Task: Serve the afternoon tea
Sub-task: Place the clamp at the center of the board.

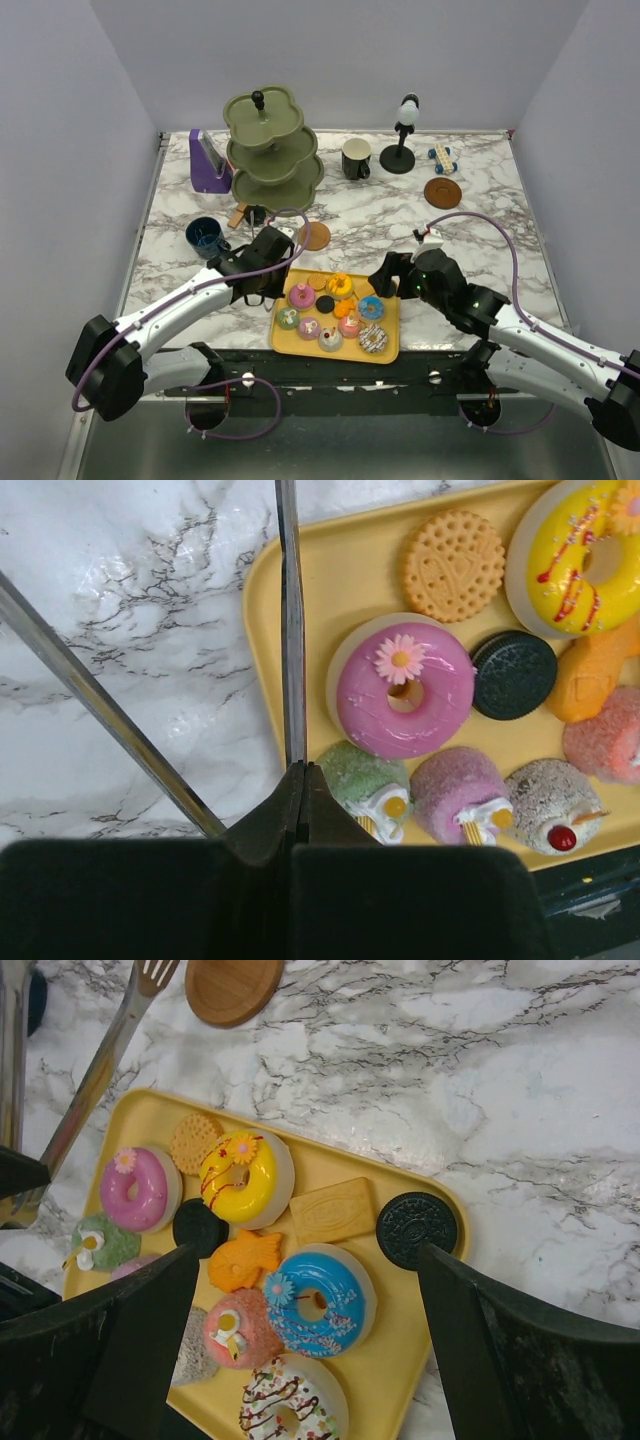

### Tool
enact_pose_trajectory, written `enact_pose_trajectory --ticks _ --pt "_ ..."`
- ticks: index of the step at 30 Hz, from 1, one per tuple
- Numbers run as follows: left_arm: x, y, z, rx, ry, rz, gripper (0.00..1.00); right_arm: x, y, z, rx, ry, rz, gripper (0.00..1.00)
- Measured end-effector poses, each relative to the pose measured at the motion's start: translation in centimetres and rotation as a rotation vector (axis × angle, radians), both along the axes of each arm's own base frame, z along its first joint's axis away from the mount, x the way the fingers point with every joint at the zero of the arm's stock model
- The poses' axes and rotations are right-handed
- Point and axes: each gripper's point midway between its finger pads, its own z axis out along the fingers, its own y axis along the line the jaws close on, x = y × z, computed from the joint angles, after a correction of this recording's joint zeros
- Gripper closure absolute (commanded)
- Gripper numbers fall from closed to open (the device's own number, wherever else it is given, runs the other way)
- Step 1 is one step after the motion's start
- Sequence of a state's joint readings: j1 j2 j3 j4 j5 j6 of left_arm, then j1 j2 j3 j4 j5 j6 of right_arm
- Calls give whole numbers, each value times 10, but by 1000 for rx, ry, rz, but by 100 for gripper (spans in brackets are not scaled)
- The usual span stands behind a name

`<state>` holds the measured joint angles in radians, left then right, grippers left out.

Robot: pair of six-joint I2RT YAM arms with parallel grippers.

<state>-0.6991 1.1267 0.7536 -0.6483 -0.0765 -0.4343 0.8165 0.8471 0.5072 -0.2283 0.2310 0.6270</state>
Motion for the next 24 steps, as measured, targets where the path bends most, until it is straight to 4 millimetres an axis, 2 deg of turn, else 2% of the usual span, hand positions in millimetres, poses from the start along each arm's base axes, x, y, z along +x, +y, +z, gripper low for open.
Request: enact_pose_trajectory --ticks 5,13,14,17,19,24 --pt "9 8 -15 25 49 51 100 0 0 0 1 0 1 2" --pt "15 16 -18 18 56 94 98 0 0 1 4 -2 2 2" --pt "14 17 -19 18 61 99 90 0 0 1 3 -2 2 2" --pt "15 17 -23 18 75 113 59 0 0 1 3 -1 2 2" --pt "15 17 -25 20 85 119 46 0 0 1 3 -1 2 2" --pt "15 16 -26 15 94 144 24 0 0 1 3 -1 2 2"
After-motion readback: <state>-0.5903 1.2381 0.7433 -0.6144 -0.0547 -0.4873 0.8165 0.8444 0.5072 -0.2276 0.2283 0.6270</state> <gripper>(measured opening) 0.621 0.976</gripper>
